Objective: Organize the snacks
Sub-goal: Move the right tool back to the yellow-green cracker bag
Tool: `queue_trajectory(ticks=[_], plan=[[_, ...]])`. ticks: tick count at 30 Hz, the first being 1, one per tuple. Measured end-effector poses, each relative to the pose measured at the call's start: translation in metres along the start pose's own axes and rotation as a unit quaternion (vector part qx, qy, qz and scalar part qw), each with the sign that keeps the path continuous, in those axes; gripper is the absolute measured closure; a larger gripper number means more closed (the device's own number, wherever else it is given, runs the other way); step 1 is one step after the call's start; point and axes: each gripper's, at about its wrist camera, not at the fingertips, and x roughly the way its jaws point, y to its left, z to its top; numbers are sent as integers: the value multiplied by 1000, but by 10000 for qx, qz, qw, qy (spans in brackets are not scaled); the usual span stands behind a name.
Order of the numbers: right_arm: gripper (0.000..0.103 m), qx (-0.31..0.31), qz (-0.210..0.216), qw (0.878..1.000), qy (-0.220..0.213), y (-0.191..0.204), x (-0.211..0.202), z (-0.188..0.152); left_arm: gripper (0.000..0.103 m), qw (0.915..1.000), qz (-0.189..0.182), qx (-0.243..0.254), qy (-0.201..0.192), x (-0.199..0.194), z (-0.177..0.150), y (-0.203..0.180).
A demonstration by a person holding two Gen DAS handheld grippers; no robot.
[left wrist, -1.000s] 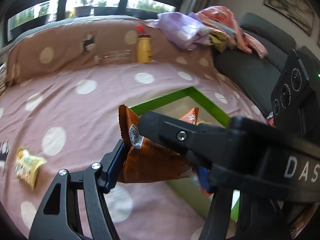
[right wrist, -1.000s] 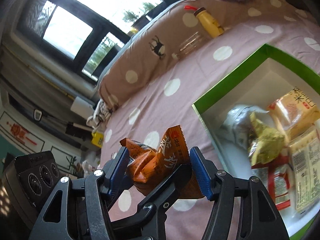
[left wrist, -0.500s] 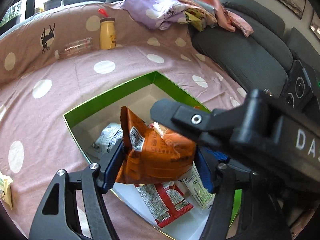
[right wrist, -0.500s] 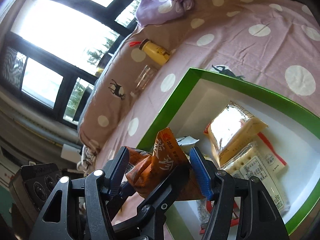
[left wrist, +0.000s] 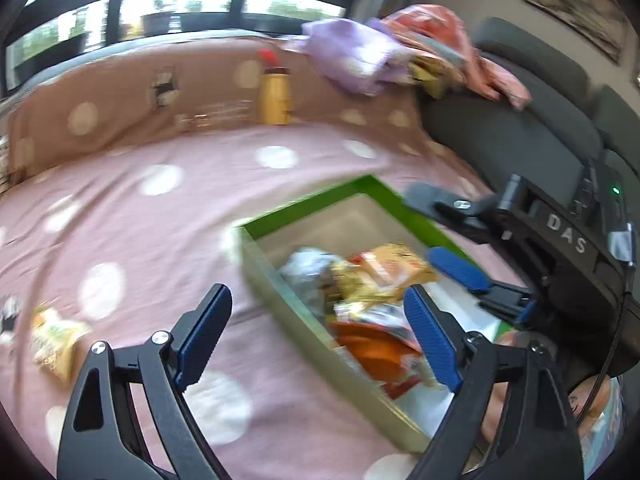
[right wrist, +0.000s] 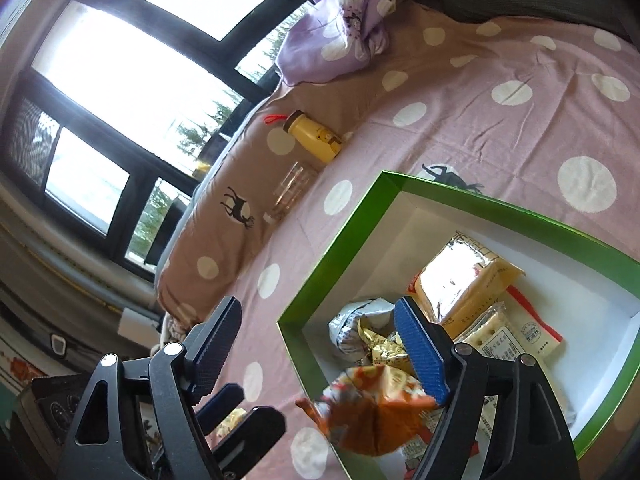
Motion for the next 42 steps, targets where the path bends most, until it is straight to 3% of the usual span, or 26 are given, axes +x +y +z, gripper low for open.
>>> queue_trajectory(ticks=[7,12,20,24,31,37,42], plan=[[21,-544,-170,9982,196,22,15,-12,5,9908,1072,-784,-265,-41,-26,79],[12,-788,-194,9961,359,36,29,-24,5,9686,1827,-1652,-336,-59,-50,137],[12,-1407,-399,9874,609,65,52,-51,5,9510,2092,-2256,-297,-62,-68,185],[12,-1573,-319,9849,645,77,59,-66,5,9484,1983,-2449,-346,-67,-72,191],[12,-1975,-224,9764,842,93,73,-88,5,9445,2236,-2378,-380,-71,-74,200],[12,-2104,-317,9736,825,100,78,-100,5,9400,2040,-2719,-306,-69,-80,217],[12,-2145,-62,9723,924,107,81,-109,5,9375,2053,-2801,-242,-66,-82,222]])
